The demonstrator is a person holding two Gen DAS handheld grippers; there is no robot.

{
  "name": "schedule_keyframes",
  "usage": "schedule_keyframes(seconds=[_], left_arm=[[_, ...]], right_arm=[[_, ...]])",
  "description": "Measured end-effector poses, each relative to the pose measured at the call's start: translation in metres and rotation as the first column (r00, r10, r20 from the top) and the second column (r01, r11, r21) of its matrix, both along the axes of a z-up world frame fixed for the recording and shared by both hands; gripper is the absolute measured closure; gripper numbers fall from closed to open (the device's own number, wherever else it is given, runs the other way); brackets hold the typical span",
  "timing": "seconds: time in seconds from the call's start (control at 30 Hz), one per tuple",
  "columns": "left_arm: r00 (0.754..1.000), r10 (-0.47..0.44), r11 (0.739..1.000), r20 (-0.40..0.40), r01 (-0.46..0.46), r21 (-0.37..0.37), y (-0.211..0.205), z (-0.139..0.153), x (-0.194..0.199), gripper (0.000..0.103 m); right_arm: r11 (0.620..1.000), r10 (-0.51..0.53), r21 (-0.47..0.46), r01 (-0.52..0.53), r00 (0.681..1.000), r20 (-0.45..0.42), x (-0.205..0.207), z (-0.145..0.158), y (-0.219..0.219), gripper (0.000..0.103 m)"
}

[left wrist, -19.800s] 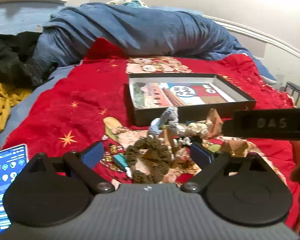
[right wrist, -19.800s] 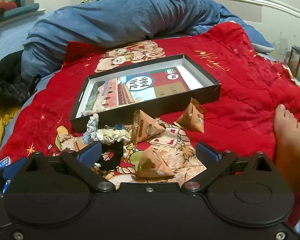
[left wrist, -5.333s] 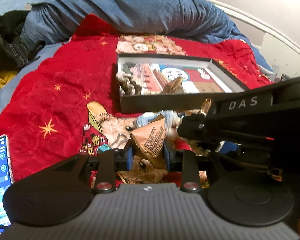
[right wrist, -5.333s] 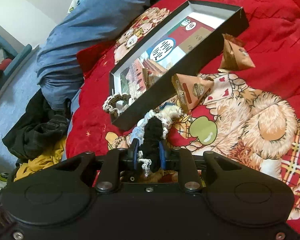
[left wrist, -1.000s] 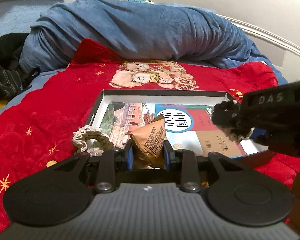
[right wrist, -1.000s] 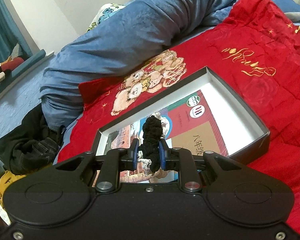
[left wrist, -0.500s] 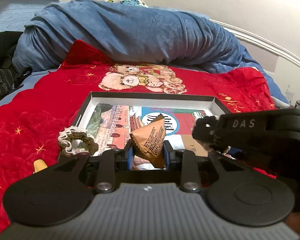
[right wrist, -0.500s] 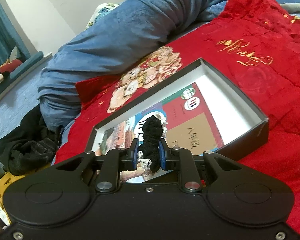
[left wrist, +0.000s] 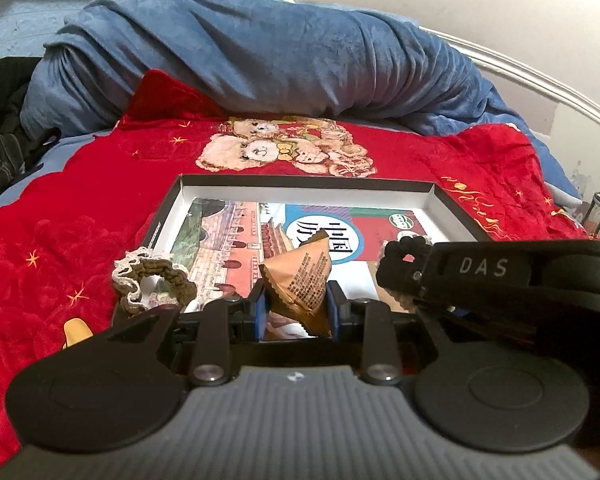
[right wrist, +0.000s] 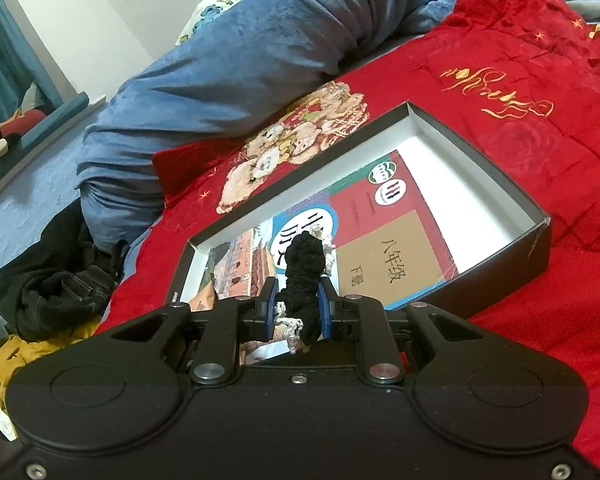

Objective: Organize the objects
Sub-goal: 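Lower held packet with left tool over box while right tool lowers scrunchie, then open left tool to drop packet in box while right tool releases scrunchie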

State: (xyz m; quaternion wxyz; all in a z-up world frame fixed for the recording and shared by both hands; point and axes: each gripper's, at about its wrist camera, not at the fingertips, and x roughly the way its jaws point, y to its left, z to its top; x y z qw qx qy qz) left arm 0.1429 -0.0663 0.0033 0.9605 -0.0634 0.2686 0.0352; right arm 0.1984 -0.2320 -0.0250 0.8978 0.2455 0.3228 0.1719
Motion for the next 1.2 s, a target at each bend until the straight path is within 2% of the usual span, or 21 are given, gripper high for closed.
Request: schedule_keyframes(seconds=[0.43,0.67,0.7,0.8,0.9,1.07,1.2], left_arm=[[1.000,-0.017,1.000,-0.007,0.017,0.019,-0.002,-0.004,0.001,0.068],[0.999,-0.038,0.999,-0.011,0.039,0.024,0.000,-0.006,0.002,0.064],[0.999,-0.045,0.999,-0.013,0.045,0.024,0.001,-0.006,0.002,0.056],[0.999,-0.052,0.998,-0.009,0.052,0.038,-0.001,-0.006,0.001,0.049],[0.998,-0.061,0.997,-0.004,0.062,0.035,0.001,-0.006,-0.002,0.040],[0.998,-0.064,0.998,0.010,0.064,0.012,0.005,-0.002,-0.013,0.038],[0.997,-0.068,0.997,0.032,0.067,0.022,0.013,0.007,-0.029,0.036]], right_arm=[[1.000,0.023,0.003,-0.023,1.000,0.010,-0.001,-0.002,0.007,0.082],[1.000,0.028,-0.012,-0.027,0.999,0.032,-0.007,-0.001,0.009,0.082],[1.000,0.028,-0.010,-0.028,0.999,0.031,-0.007,-0.002,0.008,0.081],[0.999,0.036,-0.011,-0.036,0.999,0.028,-0.006,-0.003,0.009,0.081],[0.999,0.048,-0.010,-0.048,0.998,0.036,-0.009,-0.002,0.011,0.077],[0.997,0.077,-0.013,-0.076,0.995,0.062,-0.014,0.005,0.015,0.067],[0.996,0.081,-0.053,-0.075,0.990,0.119,-0.024,0.019,0.019,0.057]])
